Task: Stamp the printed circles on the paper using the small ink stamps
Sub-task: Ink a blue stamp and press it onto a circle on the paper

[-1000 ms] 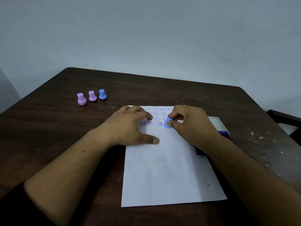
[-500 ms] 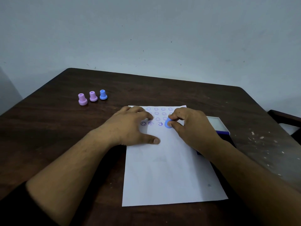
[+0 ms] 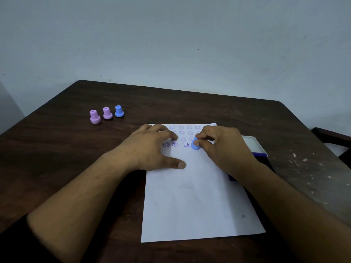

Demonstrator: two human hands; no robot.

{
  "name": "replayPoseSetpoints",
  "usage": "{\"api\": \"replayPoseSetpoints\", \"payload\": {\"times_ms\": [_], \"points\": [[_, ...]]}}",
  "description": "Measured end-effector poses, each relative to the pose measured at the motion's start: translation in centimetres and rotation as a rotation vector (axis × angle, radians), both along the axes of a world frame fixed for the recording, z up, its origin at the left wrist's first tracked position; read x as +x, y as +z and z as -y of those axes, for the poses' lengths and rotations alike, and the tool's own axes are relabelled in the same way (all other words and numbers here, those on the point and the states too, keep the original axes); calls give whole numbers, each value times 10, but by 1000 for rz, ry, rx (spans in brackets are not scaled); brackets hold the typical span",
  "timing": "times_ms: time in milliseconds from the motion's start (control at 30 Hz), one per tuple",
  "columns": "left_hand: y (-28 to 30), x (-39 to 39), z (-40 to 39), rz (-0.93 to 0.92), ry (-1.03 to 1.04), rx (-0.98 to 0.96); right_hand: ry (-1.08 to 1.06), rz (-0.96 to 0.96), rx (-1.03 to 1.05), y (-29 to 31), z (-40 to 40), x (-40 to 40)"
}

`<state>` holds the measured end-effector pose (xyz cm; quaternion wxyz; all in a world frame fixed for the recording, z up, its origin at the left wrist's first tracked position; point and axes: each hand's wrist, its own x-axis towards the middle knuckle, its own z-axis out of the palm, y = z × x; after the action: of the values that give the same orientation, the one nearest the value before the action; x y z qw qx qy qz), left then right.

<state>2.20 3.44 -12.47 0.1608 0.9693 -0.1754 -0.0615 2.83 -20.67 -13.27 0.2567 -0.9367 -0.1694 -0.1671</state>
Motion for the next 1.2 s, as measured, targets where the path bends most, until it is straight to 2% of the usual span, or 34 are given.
{"api": "replayPoseSetpoints", "payload": {"times_ms": [233, 400, 500, 700, 933, 1033, 1200], "points": [[0, 0, 0, -2, 10, -11, -15, -43, 142, 7, 1, 2], [-1, 0, -1, -6, 7, -13, -53, -52, 412, 24, 5, 4], [-2, 0, 0, -5, 6, -24, -65, -76, 496, 38, 3, 10], [-6, 0, -2, 11, 10, -40, -35, -84, 529, 67, -19, 29], [-13, 1, -1, 21, 0, -26, 58, -123, 411, 81, -74, 44], [-18, 1, 0, 29, -9, 16, 109, -233, 472, 85, -96, 45], [-18, 0, 1, 2, -16, 58, 137, -617, 827, 83, -120, 46]]}}
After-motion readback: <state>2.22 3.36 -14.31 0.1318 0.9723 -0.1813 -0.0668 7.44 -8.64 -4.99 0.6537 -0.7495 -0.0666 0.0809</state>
